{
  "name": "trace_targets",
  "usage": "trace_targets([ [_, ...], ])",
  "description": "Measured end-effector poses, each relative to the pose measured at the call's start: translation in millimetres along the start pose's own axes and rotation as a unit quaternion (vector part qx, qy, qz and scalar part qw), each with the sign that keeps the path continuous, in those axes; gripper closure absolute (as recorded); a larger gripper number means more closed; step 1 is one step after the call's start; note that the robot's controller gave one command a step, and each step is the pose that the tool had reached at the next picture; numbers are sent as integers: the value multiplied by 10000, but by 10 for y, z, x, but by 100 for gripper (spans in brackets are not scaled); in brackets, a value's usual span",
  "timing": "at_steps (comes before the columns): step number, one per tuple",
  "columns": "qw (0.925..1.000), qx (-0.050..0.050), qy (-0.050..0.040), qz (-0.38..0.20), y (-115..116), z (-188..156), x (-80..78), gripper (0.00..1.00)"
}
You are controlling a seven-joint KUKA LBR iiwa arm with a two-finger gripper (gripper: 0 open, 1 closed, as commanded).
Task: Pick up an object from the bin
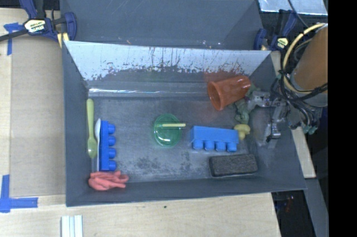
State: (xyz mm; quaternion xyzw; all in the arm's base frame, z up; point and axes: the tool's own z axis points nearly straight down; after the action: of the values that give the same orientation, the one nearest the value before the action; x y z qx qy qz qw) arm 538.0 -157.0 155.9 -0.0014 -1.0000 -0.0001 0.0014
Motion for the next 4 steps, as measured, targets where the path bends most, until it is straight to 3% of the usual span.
trace_targets([
  [1,10000,6,-32,-8,5,-30,-19,0],
  [2,9993,10,-63,380,335,628,-3,0],
  [3,9994,44,-182,287,516,822,187,0],
  [4,9995,19,-132,301,938,855,70,0],
])
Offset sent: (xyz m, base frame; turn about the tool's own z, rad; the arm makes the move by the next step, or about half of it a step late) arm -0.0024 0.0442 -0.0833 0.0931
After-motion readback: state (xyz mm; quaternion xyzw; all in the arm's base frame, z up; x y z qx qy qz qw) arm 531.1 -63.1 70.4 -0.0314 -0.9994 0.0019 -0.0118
